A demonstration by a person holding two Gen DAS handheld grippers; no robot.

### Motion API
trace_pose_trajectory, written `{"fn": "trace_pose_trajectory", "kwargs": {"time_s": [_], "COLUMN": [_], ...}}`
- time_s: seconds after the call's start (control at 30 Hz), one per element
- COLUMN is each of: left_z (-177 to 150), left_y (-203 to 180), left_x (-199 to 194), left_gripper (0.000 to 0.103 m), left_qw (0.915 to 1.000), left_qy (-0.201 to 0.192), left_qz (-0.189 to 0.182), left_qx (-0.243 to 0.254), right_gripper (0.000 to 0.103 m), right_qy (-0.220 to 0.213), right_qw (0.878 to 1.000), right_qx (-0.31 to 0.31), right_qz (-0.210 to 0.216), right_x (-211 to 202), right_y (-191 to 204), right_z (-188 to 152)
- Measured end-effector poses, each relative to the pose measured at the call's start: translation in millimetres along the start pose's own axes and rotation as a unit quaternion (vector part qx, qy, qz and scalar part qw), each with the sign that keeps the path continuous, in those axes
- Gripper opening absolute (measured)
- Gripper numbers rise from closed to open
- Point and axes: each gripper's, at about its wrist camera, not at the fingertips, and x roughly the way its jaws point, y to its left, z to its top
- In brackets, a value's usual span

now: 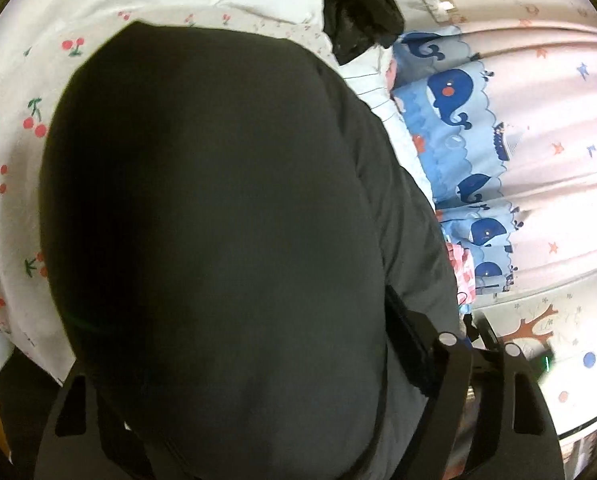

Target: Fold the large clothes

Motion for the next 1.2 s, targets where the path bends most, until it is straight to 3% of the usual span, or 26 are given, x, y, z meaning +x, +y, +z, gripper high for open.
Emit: {"fn": "trace_pose_trajectory", "kwargs": {"time_s": [0.07,0.2,0.37,0.43,0.5,0.63,0.73,0.83,1.0,1.1,1.13,1.2], "left_z": [-3,-5,0,1,0,1,11,13,11,12,13,14], "left_y": [-4,-4,6,10,8,12,15,11,10,9,9,7], "left_x": [0,-3,-4,-3,-2,-9,-15,-10,-10,-3,-1,4], "left_gripper": [0.076,0.076,0.076,0.077,0.079,0.079,0.079,0.080,0.080,0.080,0.080,0.080], "left_qw": [0.9999,0.9994,0.9997,0.9996,0.9997,0.9997,0.9988,0.9988,0.9990,0.9988,0.9988,0.9989], "left_qy": [-0.004,-0.007,-0.004,-0.004,-0.006,-0.011,-0.024,-0.025,-0.031,-0.034,-0.034,-0.034], "left_qz": [-0.006,-0.010,-0.024,-0.028,-0.024,-0.016,-0.018,-0.017,-0.019,-0.024,-0.026,-0.027], "left_qx": [0.013,0.034,0.006,-0.004,-0.005,-0.016,-0.038,-0.039,-0.024,-0.025,-0.023,-0.019], "right_gripper": [0.087,0.088,0.088,0.088,0.092,0.092,0.092,0.092,0.092,0.093,0.096,0.096], "right_qy": [0.086,0.125,0.067,0.102,0.109,0.135,0.102,0.072,0.075,0.124,0.160,0.173], "right_qw": [0.994,0.988,0.992,0.983,0.977,0.978,0.981,0.984,0.983,0.974,0.969,0.965], "right_qx": [-0.048,-0.068,-0.101,-0.145,-0.175,-0.153,-0.163,-0.159,-0.125,-0.121,-0.121,-0.128], "right_qz": [-0.040,-0.054,-0.019,-0.039,-0.057,-0.049,-0.029,-0.048,-0.114,-0.148,-0.148,-0.149], "right_x": [61,79,16,28,42,41,12,2,61,116,141,151], "right_y": [15,25,43,60,64,62,72,67,54,40,37,38], "right_z": [-19,-19,-30,-53,-65,-57,-50,-26,34,34,24,21]}}
